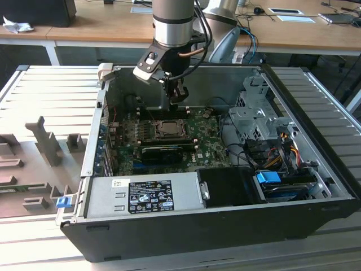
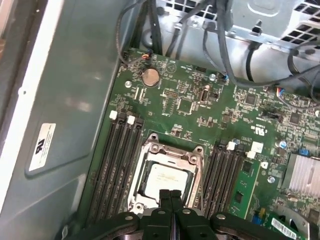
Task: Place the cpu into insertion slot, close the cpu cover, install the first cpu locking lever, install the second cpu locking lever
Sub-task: 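Install the first cpu locking lever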
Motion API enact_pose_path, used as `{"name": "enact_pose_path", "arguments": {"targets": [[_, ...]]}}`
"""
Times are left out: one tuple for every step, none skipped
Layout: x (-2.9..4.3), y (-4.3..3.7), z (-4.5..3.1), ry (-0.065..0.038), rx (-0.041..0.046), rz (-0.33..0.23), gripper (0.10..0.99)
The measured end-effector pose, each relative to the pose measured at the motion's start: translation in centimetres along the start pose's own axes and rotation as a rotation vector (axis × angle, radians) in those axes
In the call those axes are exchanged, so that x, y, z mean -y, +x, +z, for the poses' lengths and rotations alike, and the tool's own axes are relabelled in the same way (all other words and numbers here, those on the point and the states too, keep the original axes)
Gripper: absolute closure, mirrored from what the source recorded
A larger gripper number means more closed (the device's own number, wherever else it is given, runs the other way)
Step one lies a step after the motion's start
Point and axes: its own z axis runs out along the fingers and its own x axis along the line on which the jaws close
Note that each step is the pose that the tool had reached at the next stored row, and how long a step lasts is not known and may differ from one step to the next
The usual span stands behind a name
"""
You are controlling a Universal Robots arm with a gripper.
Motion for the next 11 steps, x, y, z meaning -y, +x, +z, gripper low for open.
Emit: {"name": "enact_pose_path", "arguments": {"targets": [[0.00,0.00,0.00,0.000,-0.0004,-0.008,0.980],[0.00,0.00,0.00,0.000,-0.0011,-0.024,0.980],[0.00,0.00,0.00,0.000,-0.0015,-0.035,0.980],[0.00,0.00,0.00,0.000,-0.0018,-0.042,0.980],[0.00,0.00,0.00,0.000,-0.0022,-0.050,0.980],[0.00,0.00,0.00,-0.001,-0.0028,-0.062,0.980],[0.00,0.00,0.00,-0.001,-0.0031,-0.071,0.980],[0.00,0.00,0.00,-0.001,-0.0035,-0.078,0.980],[0.00,0.00,0.00,-0.001,-0.0038,-0.085,0.980],[0.00,0.00,0.00,-0.001,-0.0042,-0.094,0.980],[0.00,0.00,0.00,-0.001,-0.0046,-0.105,0.980]]}}
